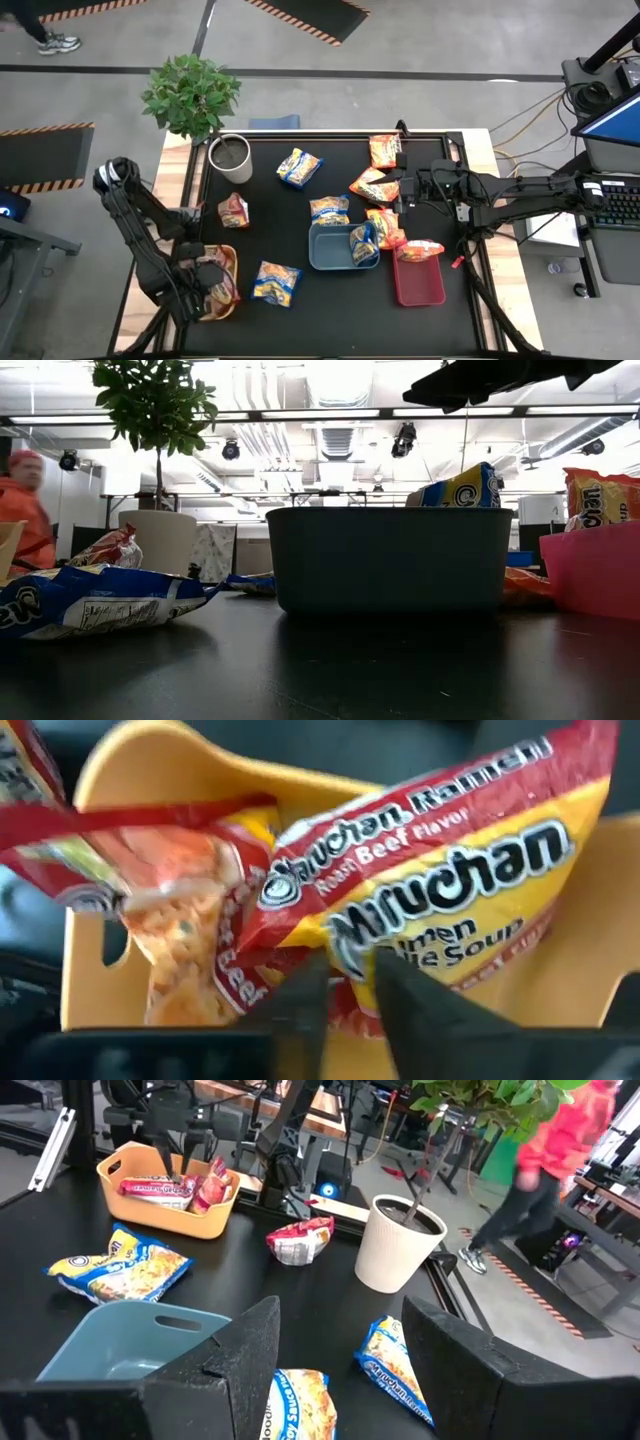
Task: Sort Maruchan noodles
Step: Put the right red noodle pack into the yellow bin
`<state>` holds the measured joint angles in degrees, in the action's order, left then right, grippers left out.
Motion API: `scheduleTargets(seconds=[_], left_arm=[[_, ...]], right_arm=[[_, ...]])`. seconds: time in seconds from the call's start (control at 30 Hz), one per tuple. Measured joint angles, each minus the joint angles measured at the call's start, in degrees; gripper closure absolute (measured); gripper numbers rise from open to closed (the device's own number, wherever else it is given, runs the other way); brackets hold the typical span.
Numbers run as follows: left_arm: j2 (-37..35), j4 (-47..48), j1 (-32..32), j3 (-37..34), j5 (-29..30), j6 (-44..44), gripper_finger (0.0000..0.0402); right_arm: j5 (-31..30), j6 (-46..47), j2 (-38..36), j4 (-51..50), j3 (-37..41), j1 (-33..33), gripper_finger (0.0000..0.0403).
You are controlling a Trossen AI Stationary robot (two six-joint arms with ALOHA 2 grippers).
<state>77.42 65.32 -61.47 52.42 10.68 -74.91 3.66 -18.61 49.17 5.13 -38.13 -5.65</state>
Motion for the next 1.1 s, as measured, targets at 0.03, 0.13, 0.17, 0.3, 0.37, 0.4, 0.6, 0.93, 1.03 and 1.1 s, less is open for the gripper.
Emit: scheduleTargets(seconds=[0.03, 0.13, 0.17, 0.3, 0.37, 0.4, 0.6, 0.93, 1.03, 1.1], left_arm=[[0.1, 0.0, 0.0, 0.0, -0.9, 0.3, 0.0374], [0.2, 0.0, -0.3, 0.1, -1.8, -0.4, 0.0390], [0.2, 0.1, -0.4, 0.2, -1.8, -0.4, 0.0392], [0.1, 0.9, -0.6, 2.2, 0.4, 0.2, 0.0400], [0.1, 1.9, -0.6, 3.2, 1.5, 0.3, 0.0401], [0.1, 2.1, -0.6, 3.7, 1.9, 0.2, 0.0401], [0.3, 9.5, -0.6, 6.9, 1.9, -1.6, 0.0401], [0.3, 3.6, -0.6, 9.4, 9.5, 0.9, 0.0402], [0.5, -2.7, -0.5, 8.4, 16.3, 6.0, 0.0402], [1.3, -5.3, -0.2, 8.3, 17.8, 9.1, 0.0402]], right_arm=[[0.0, 0.0, 0.0, 0.0, 0.0, 0.0, 0.0202], [0.0, 0.1, 0.0, 0.0, 0.0, 0.0, 0.0202], [0.0, 0.2, 0.0, 0.0, 0.0, 0.0, 0.0202], [0.0, 0.4, 0.0, -0.1, 0.0, 0.0, 0.0202], [0.0, 0.8, 0.0, -0.1, 0.0, 0.0, 0.0202], [0.0, 0.8, 0.0, -0.1, 0.0, 0.0, 0.0202], [0.0, 0.9, 0.0, -0.1, 0.0, 0.0, 0.0202], [0.0, 1.4, 0.0, -0.2, 0.0, 0.0, 0.0202], [0.0, 1.5, 0.0, -0.2, 0.0, 0.0, 0.0202], [0.0, 1.7, 0.0, -0.2, 0.0, 0.0, 0.0202]])
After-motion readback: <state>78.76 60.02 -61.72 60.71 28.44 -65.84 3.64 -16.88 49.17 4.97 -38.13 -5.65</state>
